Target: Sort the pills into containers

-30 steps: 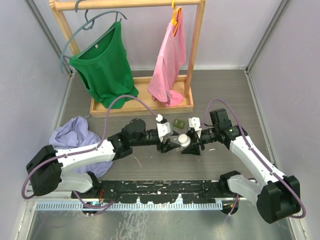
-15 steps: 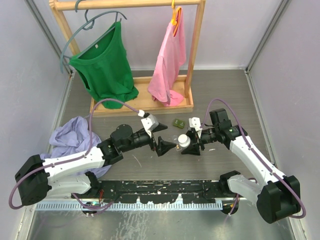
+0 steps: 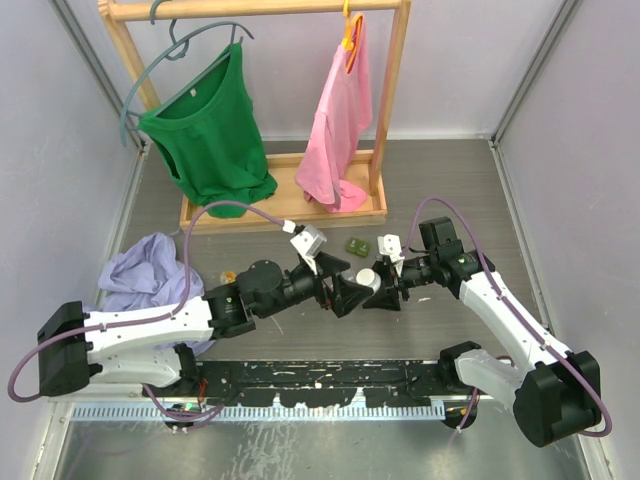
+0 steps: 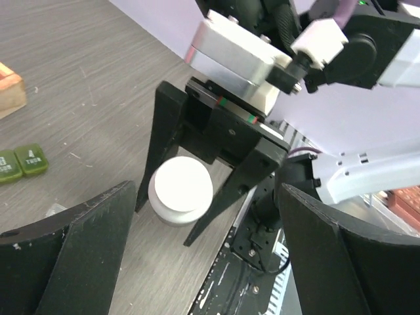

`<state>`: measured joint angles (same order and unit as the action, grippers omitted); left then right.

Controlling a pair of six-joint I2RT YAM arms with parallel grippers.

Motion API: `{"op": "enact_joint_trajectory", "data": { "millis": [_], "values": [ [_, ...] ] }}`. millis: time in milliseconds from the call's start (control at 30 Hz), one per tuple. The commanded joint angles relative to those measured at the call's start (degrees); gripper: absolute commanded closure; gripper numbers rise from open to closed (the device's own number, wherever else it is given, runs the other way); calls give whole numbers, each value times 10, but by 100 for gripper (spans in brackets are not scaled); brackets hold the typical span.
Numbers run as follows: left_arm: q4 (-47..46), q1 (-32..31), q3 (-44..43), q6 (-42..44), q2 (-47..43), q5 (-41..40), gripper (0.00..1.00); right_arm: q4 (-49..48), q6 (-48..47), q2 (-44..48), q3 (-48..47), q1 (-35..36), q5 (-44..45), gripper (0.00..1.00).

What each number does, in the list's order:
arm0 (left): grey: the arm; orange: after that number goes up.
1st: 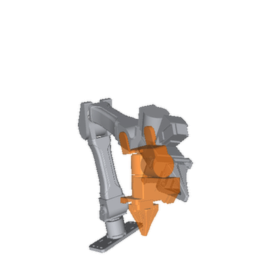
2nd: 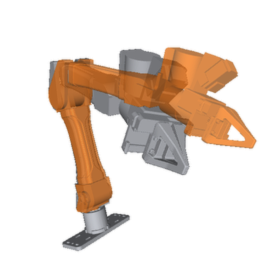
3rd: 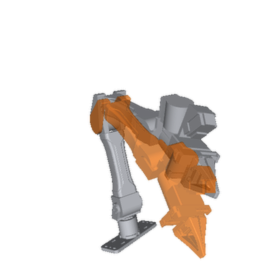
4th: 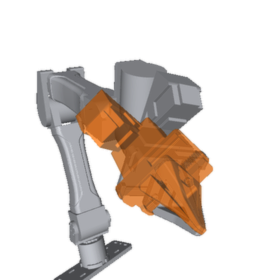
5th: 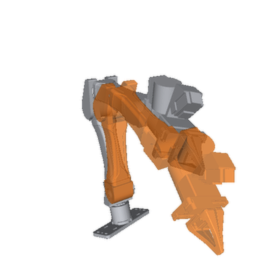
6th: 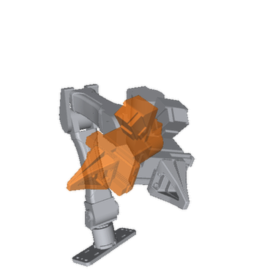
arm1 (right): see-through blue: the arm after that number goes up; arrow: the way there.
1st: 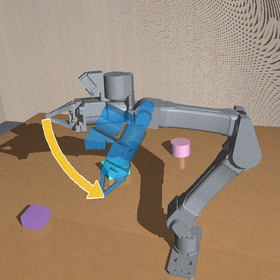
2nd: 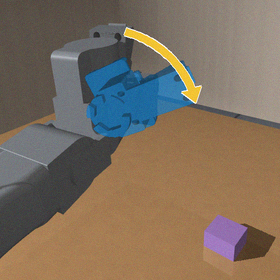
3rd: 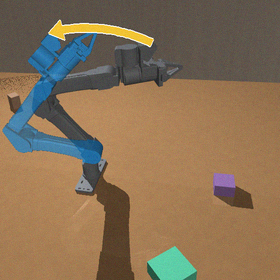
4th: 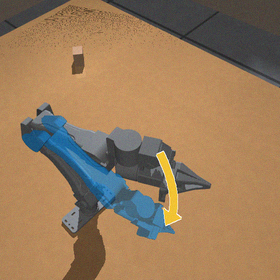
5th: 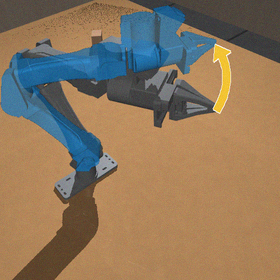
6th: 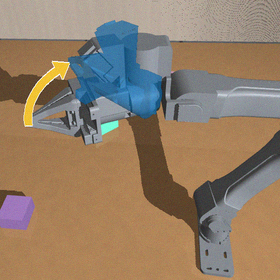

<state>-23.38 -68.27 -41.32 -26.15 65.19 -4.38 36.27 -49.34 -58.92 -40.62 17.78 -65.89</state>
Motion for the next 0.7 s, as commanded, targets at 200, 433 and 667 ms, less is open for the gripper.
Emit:
{"op": "enact_joint_trajectory", "data": {
  "millis": [200, 433, 667],
  "values": [
    [61, -4, -76, -14, 51, -63, 28, -15, 2, 8, -19, 1, -18, 85],
    [63, -4, -96, -12, 71, -35, 31, -15, 3, 7, -18, 1, -18, 85],
    [82, -4, -109, -1, 99, -43, 36, -15, 2, 8, -19, 1, -18, 85]
  ]
}}
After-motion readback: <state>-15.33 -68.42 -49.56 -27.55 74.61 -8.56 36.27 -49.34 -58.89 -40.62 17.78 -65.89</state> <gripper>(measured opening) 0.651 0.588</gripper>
